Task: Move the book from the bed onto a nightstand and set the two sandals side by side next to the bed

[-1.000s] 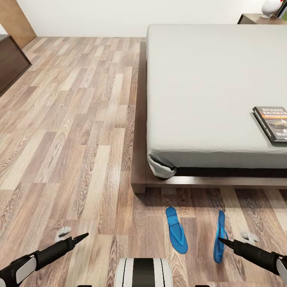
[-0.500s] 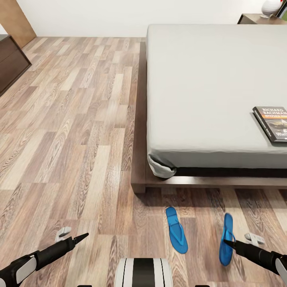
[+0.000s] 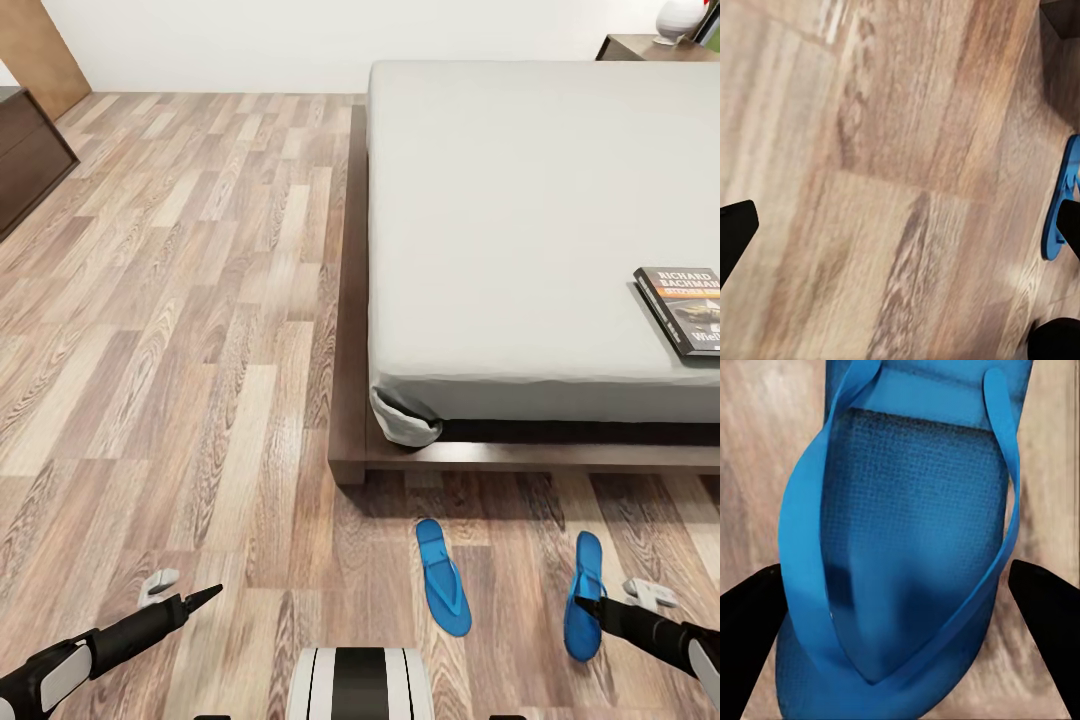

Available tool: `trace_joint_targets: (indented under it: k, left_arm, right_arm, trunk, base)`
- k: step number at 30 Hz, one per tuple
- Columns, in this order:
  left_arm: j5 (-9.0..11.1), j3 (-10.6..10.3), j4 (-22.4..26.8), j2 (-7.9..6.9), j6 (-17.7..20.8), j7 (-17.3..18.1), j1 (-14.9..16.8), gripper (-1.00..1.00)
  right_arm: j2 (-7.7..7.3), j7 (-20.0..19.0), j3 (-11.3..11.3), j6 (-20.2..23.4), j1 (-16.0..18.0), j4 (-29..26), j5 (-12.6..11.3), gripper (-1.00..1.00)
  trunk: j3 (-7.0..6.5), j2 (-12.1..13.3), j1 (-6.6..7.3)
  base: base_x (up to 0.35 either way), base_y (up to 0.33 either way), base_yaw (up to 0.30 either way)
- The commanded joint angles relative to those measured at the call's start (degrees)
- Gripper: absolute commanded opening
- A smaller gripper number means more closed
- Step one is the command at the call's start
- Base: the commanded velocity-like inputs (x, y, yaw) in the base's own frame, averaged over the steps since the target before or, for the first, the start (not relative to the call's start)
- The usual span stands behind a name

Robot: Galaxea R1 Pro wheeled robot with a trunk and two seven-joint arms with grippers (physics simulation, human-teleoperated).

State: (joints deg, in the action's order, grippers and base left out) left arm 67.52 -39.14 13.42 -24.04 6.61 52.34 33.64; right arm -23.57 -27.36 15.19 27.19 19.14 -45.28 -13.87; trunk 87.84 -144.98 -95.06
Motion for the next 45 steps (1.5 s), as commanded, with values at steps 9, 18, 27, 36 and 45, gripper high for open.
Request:
trace_joint_targets:
  k: [9, 18, 27, 36, 45]
  left_arm:
    - [0.59, -0.29, 0.01, 0.72, 0.60, 0.05, 0.03, 1.00]
    - [0.59, -0.32, -0.01, 0.97, 0.59, 0.04, 0.03, 1.00]
    - [0.53, -0.32, -0.06, 1.45, 0.51, 0.04, 0.03, 1.00]
    - [0.51, -0.32, -0.02, 1.54, 0.51, 0.04, 0.03, 1.00]
    - [0.51, -0.32, -0.01, 1.54, 0.53, 0.04, 0.03, 1.00]
  right_arm:
    - [0.03, 6.78, 0.19, 0.50, 0.02, -1.05, 6.83, -1.00]
    - [0.10, 12.06, 0.17, 0.41, 0.10, -1.13, 7.03, -1.00]
    - [0.13, 13.58, 0.10, 0.41, 0.14, -1.13, 7.56, -1.00]
    - [1.05, 19.82, 0.10, 0.41, 0.25, -1.06, 9.43, -1.00]
    - [1.20, 19.96, 0.10, 0.39, 0.28, -0.95, 9.47, -1.00]
  trunk:
    - [0.03, -0.01, 0.01]
    - [0.03, -0.01, 0.01]
    - [0.03, -0.01, 0.01]
    - [0.03, -0.01, 0.01]
    - [0.03, -0.01, 0.01]
  base:
    - [0.000, 0.000, 0.000]
    - [0.000, 0.000, 0.000]
    - [0.000, 0.000, 0.000]
    - [0.000, 0.000, 0.000]
    - [0.034, 0.058, 0.000]
